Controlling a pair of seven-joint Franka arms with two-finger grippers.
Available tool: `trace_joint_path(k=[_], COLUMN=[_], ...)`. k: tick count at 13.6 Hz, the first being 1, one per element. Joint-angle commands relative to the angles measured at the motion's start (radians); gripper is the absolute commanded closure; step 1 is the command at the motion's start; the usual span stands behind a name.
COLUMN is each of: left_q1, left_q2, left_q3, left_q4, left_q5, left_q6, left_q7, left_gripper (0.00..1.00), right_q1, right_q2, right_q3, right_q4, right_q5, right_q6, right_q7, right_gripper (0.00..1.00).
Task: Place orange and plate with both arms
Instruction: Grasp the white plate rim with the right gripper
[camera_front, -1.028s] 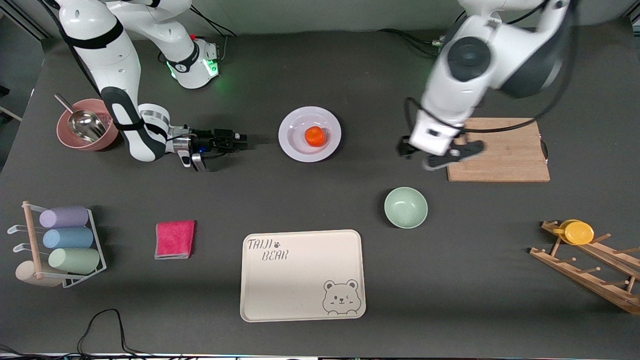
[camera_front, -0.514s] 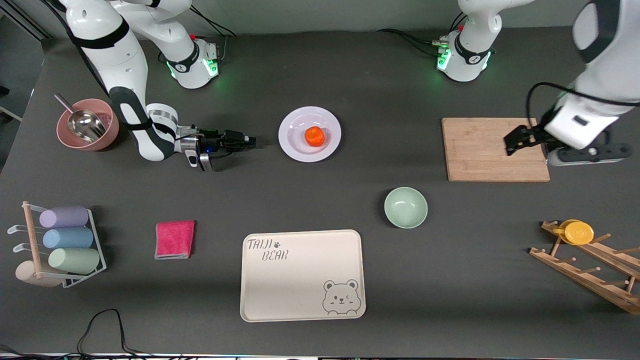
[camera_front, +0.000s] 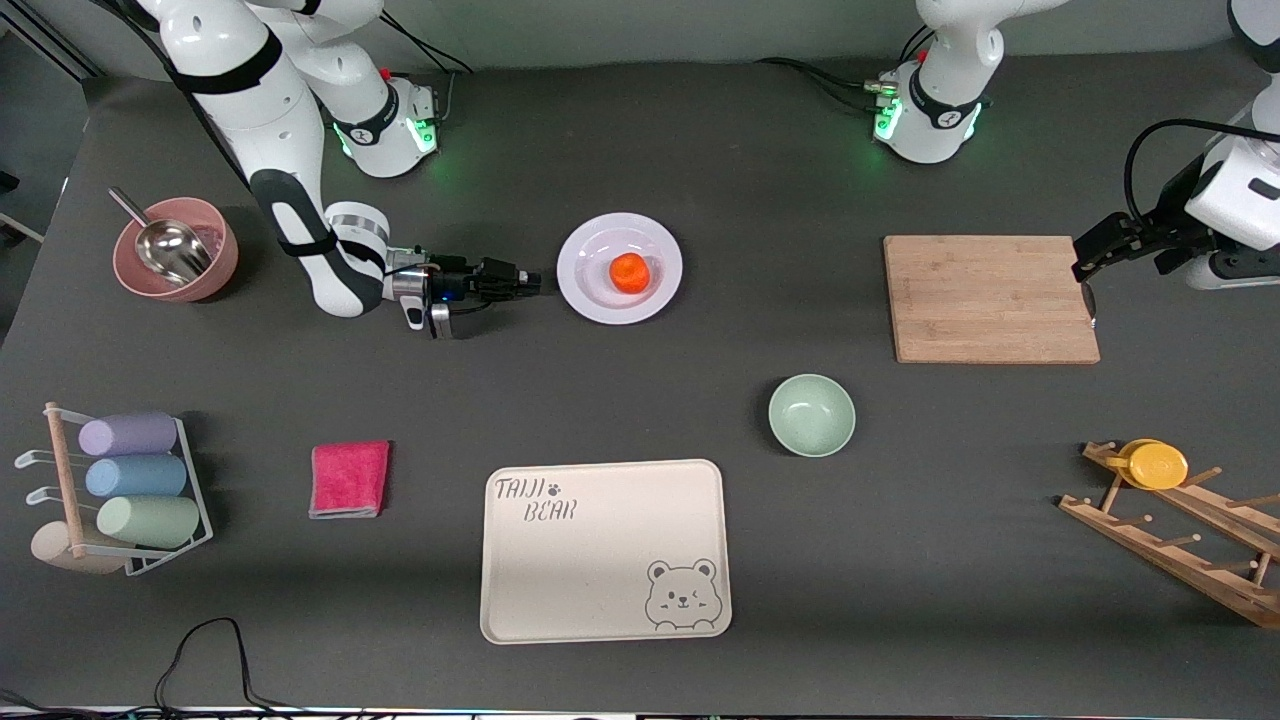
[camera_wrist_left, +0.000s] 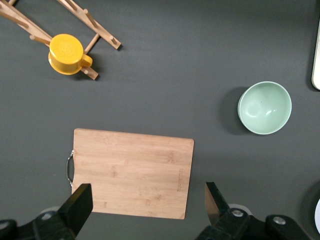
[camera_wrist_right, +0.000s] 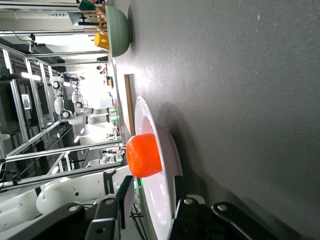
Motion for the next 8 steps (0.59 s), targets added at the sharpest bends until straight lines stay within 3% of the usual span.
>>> trace_joint_path(k=[1,6,8], left_q1=[-0.001,-0.001,-0.010], left_q2=[-0.038,-0.048,-0.075], left_q3=[0.012,0.028,0.090], left_q4=[-0.029,-0.035,-0.035], left_q5=[-0.015,-0.009,-0.016], left_q6=[-0.029,-0.054,-0.054], left_q7=[0.020,0.022,0.023], left_gripper=[0.00,0.00,0.00], right_q1=[0.000,0.003,0.003], right_q2=[0.019,0.034,0.048], right_q3=[0.044,0.090,0.102], right_q4=[0.015,0.025,0.025], right_q5=[0.060,0.100,0.123], right_q6=[0.030,0.066,0.066], right_q7=[-0.038,-0.072,-0.097], right_gripper=[0.61,0.61,0.61])
